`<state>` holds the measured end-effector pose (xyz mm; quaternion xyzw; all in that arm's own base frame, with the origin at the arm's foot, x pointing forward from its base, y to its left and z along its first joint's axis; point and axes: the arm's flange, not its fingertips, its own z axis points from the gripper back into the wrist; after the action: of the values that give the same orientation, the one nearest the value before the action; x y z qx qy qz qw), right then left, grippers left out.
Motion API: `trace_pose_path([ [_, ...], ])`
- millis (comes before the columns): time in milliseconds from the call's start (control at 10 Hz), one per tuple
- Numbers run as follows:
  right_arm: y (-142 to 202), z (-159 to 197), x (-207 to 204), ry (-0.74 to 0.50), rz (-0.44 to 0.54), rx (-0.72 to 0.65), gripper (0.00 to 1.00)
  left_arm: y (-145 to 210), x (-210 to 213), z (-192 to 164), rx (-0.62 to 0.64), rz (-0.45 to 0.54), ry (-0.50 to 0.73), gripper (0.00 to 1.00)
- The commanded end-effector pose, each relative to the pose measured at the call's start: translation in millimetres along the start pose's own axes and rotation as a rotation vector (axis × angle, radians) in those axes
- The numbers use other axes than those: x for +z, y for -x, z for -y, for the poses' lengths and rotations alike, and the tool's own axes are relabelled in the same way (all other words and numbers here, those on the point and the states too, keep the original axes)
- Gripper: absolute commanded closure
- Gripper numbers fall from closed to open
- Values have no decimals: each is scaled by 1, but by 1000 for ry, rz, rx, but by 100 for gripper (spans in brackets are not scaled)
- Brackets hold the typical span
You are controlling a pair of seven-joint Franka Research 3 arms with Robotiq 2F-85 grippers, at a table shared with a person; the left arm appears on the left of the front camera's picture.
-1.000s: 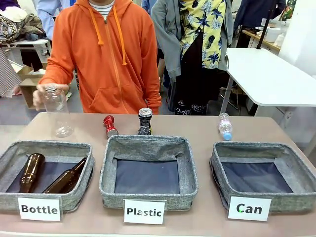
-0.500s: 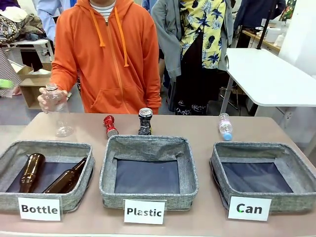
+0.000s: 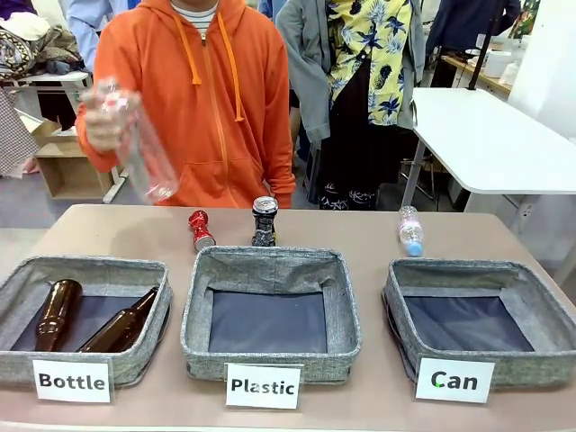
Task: Sort the can waste into the basket.
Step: Pick up the can waste from the table and place it in the right Fabric basket.
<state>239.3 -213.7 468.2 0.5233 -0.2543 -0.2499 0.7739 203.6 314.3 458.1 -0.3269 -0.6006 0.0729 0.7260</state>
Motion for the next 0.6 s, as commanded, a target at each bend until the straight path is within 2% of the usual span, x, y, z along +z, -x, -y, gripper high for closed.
trace_pose_path([
  [0, -3, -2, 0, -30, 12, 22, 0, 23, -12, -12, 26, 66, 59, 0],
  [500, -3, -2, 0, -30, 12, 22, 0, 6, -47, -19, 4, -28, 113, 0],
])
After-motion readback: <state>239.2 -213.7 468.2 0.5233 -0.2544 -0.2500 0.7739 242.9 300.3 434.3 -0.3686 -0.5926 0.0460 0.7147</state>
